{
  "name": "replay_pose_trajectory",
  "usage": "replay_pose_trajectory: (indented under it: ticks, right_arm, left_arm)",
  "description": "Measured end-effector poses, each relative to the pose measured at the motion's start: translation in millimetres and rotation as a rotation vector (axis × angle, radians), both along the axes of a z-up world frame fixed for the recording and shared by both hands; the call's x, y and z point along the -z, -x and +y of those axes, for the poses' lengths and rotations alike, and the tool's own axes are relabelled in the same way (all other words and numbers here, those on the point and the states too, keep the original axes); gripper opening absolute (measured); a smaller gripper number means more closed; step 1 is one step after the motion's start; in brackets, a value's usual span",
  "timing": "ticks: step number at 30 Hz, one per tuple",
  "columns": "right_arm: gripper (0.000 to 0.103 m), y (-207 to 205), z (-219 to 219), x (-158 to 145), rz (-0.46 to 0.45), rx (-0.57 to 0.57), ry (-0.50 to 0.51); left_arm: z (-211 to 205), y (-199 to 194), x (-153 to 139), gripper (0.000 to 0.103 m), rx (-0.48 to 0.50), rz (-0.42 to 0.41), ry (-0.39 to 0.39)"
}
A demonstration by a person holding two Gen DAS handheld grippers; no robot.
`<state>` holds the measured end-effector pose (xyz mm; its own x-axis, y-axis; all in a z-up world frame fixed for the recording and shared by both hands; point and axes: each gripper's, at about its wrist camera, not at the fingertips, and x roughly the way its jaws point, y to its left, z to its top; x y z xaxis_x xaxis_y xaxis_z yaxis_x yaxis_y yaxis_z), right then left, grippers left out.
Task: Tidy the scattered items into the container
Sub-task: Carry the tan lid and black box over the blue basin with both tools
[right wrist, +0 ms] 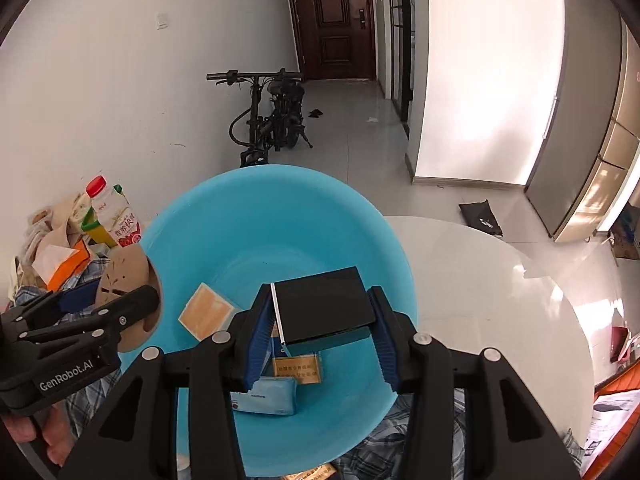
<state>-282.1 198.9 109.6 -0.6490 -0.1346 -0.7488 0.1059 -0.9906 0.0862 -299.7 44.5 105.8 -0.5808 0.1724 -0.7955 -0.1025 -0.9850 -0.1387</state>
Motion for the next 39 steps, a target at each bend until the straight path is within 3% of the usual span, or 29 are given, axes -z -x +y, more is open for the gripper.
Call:
replay_pose_trajectory:
  ticks: [5, 11, 24, 30, 39]
  right_arm:
    - [0.045, 2, -7, 1, -0.012, -0.032, -0.029]
    - [0.045, 30, -15, 19, -0.092, -0.049, -0.022]
    - [0.045, 95, -14, 67, -0.208, -0.060, -0.071]
    - [0.045, 101, -24, 75, -0.185, -0.095, -0.171]
    - [0.045, 99, -24, 73, -0.177, -0.088, -0.215]
  left_arm:
    - [3, 1, 1, 0.070, 0.009, -0.008, 0.013]
    - [11, 25, 9, 0.070, 0.016, -0.053, 0.033]
    - [14, 116, 72, 0.070, 0.019, -0.231, 0.058]
    - [33, 130, 93, 0.070, 0.060, -0.246, 0.113]
    - [35, 135, 111, 0.070, 0.060, -0.277, 0.070]
